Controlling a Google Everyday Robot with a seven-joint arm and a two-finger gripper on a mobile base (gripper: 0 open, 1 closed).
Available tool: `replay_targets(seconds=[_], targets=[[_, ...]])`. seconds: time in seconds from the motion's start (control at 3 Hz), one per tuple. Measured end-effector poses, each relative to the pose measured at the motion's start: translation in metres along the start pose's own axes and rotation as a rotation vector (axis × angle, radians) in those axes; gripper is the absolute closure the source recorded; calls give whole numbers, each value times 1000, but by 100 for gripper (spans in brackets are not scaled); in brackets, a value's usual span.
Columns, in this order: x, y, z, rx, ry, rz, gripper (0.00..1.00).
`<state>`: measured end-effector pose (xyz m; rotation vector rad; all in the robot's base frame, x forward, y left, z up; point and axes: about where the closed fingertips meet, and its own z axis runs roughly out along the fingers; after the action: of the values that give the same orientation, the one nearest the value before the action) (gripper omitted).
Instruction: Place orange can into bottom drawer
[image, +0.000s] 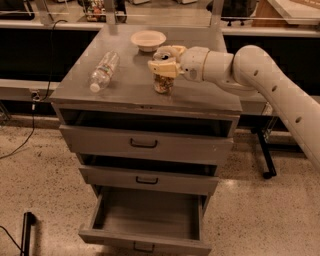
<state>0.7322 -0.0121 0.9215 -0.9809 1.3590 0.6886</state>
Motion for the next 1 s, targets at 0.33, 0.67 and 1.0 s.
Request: replay_targets(seconds=[0.33,0.67,1.0], targets=[[-24,15,-11,-71,-86,-32,100],[-56,46,-39,-104,-144,-115,100],[-39,81,-82,-109,-133,-119,100]])
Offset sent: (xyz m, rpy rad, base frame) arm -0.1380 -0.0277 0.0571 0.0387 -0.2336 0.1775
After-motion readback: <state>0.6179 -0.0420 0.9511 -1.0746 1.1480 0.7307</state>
